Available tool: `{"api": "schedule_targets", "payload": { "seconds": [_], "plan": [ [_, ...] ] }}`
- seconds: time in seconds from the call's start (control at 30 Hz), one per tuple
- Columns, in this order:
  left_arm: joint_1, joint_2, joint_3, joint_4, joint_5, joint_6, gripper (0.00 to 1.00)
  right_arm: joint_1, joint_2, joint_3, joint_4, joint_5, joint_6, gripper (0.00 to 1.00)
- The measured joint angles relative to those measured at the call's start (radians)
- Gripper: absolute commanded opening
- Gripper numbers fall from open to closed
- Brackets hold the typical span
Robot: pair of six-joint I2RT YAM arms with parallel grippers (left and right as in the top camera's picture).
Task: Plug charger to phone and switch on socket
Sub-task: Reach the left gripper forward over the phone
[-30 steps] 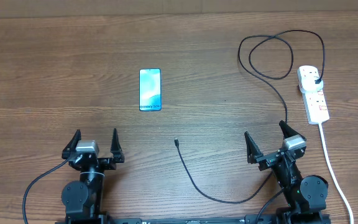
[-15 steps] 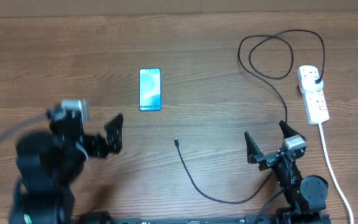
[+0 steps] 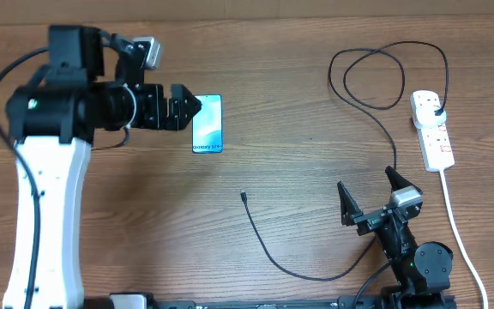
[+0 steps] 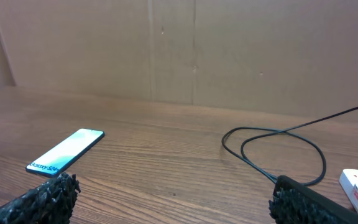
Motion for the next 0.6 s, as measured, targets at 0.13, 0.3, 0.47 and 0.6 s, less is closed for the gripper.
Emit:
{"api": "schedule_targets", "payload": {
  "seconds": [0.13, 0.3, 0.47, 0.6],
  "plan": [
    [0.000, 0.082, 0.000, -0.003, 0.051, -0.002, 0.04, 0.000, 0.000, 0.000, 0.000, 0.000, 0.000, 1.00],
    [-0.003, 0.191, 0.001, -0.012, 0.056, -0.064, 0.05, 0.000, 0.000, 0.000, 0.000, 0.000, 0.000, 1.00],
    [-0.095, 0.307, 0.001, 0.035, -0.121, -0.152, 0.38, 0.000, 0.000, 0.000, 0.000, 0.000, -0.001, 1.00],
    [-0.193, 0.385, 0.001, 0.158, -0.278, -0.180, 0.80, 0.000, 0.000, 0.000, 0.000, 0.000, -0.001, 1.00]
  ]
}}
